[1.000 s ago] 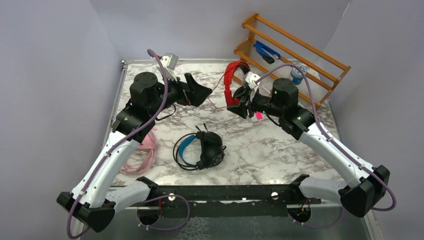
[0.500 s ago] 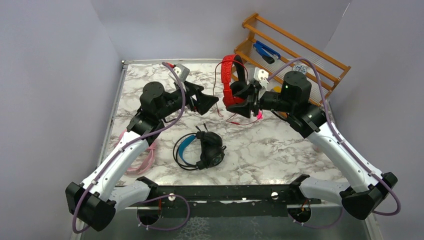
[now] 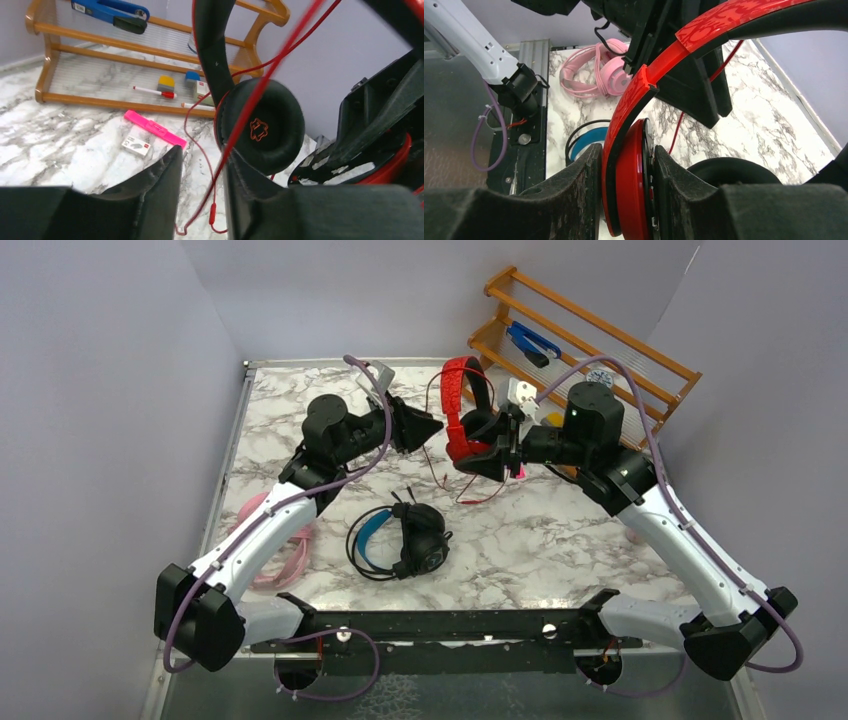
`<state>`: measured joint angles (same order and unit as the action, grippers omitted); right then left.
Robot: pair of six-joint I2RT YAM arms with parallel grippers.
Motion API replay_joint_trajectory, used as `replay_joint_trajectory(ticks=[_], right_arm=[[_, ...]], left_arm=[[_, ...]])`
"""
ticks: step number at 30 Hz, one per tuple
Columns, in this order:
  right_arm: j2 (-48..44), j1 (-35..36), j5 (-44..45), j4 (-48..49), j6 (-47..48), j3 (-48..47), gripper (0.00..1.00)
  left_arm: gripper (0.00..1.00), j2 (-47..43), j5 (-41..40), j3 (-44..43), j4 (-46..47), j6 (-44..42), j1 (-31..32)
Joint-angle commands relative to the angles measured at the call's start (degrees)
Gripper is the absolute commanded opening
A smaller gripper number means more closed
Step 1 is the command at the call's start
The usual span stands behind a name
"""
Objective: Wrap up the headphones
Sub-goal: Pick up the headphones from the center of the board.
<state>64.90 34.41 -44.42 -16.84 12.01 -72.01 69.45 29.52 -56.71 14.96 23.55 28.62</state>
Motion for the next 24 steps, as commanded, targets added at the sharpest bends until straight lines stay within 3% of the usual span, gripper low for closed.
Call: replay_joint_trajectory(ticks=[1, 4, 7, 12, 16, 19, 20, 22, 24], right_arm=[[-1.6, 0.1, 1.8, 0.1, 1.5, -2.1, 0.00], [-0.3, 0.1, 6.6, -1.4, 3.8, -1.2, 0.00], [2.4, 0.1, 11.2, -2.6, 5.3, -0.3, 0.00], [6.1, 0.1, 22.0, 5.9, -0.7, 1.9, 0.00], [5.5, 0.1, 26.8, 17.3, -4.5, 4.9, 0.00], [4.7, 0.1, 29.2, 21.0, -2.4, 6.6, 0.00], [4.4, 0.1, 29.7, 20.9, -1.5, 6.7, 0.00], [3.2, 0.1, 29.8, 20.7, 1.3, 7.7, 0.00], [2.3, 0.1, 30.1, 20.7, 4.4, 9.6, 0.00]], left_arm=[[0.28, -0.2, -0.1, -6.3, -3.3, -3.0, 0.2], [0.00, -1.4, -1.1, -11.5, -11.3, -5.2, 0.2], [0.00, -1.9, 0.5, -18.1, -16.3, -3.9, 0.2], [0.00, -0.1, 10.6, -24.4, -16.8, 3.0, 4.9], [0.00, -0.6, 12.9, -17.9, -16.9, 3.4, 13.6], [0.00, -3.7, 12.1, -10.5, -17.5, 3.9, 15.3], [0.15, -4.8, 9.7, -9.3, -19.7, 3.2, 15.3], [0.56, -6.7, 2.8, -8.8, -25.5, 1.0, 15.3], [0.74, -7.4, -3.9, -10.4, -31.0, -1.0, 15.2]])
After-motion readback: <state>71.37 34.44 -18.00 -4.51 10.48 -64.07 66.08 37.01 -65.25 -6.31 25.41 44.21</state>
